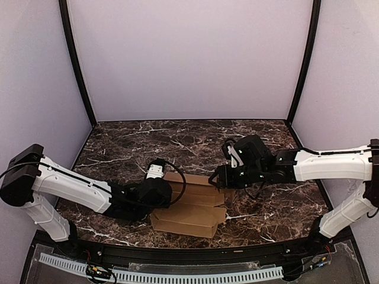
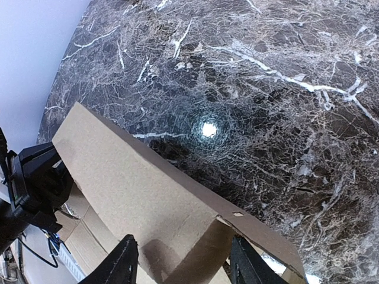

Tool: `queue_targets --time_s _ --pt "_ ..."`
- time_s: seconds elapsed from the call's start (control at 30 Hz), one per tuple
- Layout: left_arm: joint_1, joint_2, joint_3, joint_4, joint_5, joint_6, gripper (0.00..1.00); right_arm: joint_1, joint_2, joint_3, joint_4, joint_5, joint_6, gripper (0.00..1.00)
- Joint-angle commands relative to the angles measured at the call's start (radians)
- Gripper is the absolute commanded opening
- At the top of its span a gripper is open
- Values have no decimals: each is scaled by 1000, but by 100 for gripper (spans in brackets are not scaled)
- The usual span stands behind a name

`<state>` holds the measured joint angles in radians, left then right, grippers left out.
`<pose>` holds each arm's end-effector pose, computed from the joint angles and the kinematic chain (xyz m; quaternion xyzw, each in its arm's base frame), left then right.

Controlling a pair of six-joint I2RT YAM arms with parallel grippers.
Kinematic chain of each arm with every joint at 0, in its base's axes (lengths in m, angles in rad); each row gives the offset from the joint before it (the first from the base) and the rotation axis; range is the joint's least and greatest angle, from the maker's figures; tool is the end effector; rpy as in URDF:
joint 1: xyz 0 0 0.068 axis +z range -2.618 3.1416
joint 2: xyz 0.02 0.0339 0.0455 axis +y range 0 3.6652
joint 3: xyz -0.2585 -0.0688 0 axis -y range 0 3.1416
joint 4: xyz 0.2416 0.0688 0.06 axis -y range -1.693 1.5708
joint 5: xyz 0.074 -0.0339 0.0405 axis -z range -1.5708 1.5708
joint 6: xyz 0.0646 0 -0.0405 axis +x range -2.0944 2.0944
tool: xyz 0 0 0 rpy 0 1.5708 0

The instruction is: Fold the paper box

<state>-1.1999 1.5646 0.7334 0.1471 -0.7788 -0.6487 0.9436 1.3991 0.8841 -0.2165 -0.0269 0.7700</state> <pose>0.1577 -0.2804 0.1581 0.0707 0.8485 -0.1102 0.5128 0.1857 0.2591 0.2089 -0.0846 0.9092 0.3159 0.2575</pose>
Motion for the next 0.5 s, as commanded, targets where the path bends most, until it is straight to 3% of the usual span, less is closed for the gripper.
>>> queue_targets --time_s 0.0,0.47 --pt "-10 -43 -31 29 -19 5 1 -8 12 -21 81 -24 43 52" --pt "-22 -40 -37 62 -18 25 1 -8 12 -57 211 -83 114 46"
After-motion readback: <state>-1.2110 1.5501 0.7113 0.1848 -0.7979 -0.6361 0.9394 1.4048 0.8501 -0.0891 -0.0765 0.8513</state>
